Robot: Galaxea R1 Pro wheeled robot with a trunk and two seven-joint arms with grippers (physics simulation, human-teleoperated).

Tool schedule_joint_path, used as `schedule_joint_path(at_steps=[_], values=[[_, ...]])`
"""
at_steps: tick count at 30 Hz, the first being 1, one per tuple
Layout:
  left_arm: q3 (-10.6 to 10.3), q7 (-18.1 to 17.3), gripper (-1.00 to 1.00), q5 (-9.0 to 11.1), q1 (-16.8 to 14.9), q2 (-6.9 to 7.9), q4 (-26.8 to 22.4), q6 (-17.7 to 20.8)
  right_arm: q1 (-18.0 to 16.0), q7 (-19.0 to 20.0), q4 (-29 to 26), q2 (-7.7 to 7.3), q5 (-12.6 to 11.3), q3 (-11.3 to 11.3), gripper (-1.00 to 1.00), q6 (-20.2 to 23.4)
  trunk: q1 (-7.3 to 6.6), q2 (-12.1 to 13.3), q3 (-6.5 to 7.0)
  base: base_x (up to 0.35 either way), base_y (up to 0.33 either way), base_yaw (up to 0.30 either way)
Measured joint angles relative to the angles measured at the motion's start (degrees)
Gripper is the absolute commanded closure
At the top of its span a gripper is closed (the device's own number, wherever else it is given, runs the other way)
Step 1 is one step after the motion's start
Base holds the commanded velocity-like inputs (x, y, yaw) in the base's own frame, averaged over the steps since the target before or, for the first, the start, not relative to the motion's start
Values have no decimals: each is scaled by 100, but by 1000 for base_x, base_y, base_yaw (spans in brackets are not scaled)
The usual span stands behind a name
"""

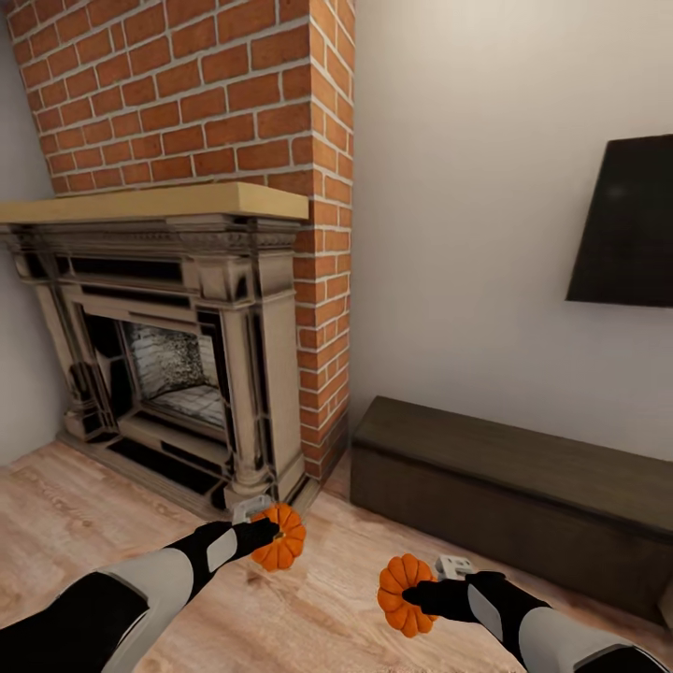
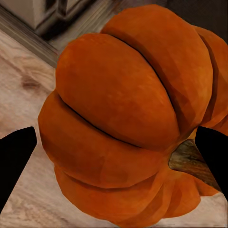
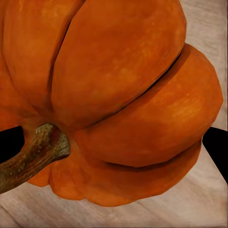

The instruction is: Place each of the two pumpkins and all three candles from the living room inside a cabinet in the living room (use any cabinet), then make sure every cabinet is closed, and position the cauldron so it is next to a table in the living room.

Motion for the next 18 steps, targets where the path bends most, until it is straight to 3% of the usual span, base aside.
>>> schedule_joint_path(at_steps=[5, 8, 13, 18], values=[[28, 12, 100, -7, 62, -115, -4, 4, -1, -13, -2, 4, -13, -12, 100, 7, -21, 39, -11, 0, 0, -225], [12, 269, 100, 2, 72, -188, -8, -1, -1, -6, -4, 4, -17, -14, 100, 6, -87, 159, 27, 0, 0, -100], [23, 438, 100, 7, 74, -209, -9, -2, -1, -1, -4, 4, -14, -21, 100, 5, -197, 359, 112, 0, 0, -32], [20, 462, 100, 12, 75, -212, -7, -11, -1, -1, -2, 4, -7, -12, 100, 0, -242, 441, 147, 0, 0, -243]])
